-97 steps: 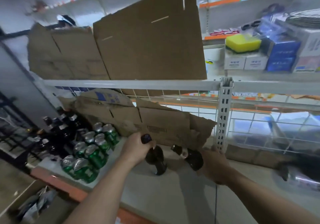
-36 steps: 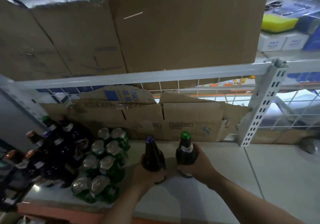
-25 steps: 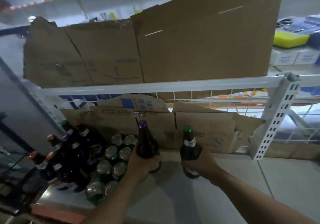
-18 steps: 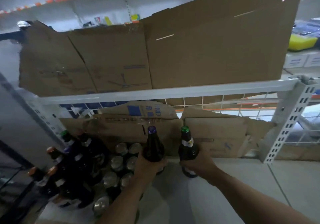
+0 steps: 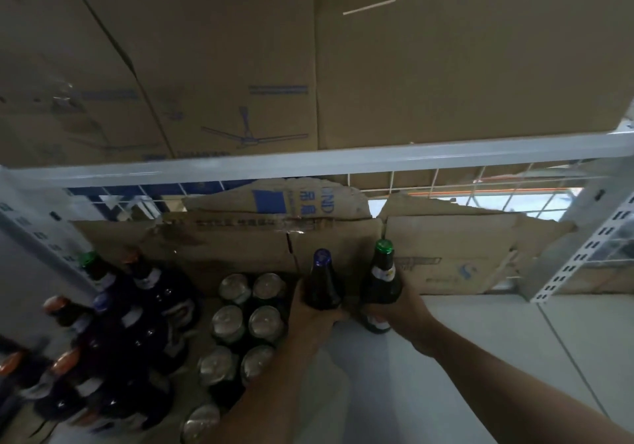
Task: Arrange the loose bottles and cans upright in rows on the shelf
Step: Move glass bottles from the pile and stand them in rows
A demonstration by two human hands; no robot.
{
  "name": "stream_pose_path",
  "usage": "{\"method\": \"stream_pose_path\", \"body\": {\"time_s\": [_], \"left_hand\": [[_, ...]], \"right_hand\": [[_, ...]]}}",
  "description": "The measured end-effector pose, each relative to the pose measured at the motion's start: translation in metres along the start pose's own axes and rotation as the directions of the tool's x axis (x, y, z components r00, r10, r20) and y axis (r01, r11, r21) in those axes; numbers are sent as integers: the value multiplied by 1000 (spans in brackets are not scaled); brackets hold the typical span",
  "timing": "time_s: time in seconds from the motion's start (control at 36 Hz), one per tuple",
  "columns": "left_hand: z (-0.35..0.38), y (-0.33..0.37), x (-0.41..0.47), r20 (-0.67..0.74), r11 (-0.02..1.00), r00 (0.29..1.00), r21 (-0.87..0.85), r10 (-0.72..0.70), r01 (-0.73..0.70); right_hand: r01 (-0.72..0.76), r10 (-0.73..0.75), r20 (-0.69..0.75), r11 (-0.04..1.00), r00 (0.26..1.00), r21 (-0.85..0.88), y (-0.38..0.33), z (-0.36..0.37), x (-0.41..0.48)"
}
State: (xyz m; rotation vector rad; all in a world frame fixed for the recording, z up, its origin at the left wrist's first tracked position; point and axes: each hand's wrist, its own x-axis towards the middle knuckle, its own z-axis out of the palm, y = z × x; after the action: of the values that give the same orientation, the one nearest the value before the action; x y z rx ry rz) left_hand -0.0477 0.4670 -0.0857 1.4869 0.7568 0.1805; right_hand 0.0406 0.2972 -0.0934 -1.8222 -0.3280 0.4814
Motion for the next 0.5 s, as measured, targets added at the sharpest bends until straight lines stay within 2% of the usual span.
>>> {"method": "stream_pose_path", "body": {"time_s": [0.22, 0.31, 0.42, 0.5], "left_hand": [[16, 3, -4, 16, 998, 999, 57, -29, 28], [22, 4, -3, 26, 996, 998, 79, -50, 48], [23, 2, 0, 26, 993, 998, 102, -64, 61], [23, 1, 0, 34, 993, 997, 92, -73, 70]], "right_hand": [[36, -39, -42, 997, 998, -74, 5, 4, 4], [89, -87, 18, 987, 996, -134, 4, -6, 4], [77, -58, 99, 978, 993, -196, -5, -12, 6], [61, -48, 61, 972, 997, -225, 0, -10, 8]]}}
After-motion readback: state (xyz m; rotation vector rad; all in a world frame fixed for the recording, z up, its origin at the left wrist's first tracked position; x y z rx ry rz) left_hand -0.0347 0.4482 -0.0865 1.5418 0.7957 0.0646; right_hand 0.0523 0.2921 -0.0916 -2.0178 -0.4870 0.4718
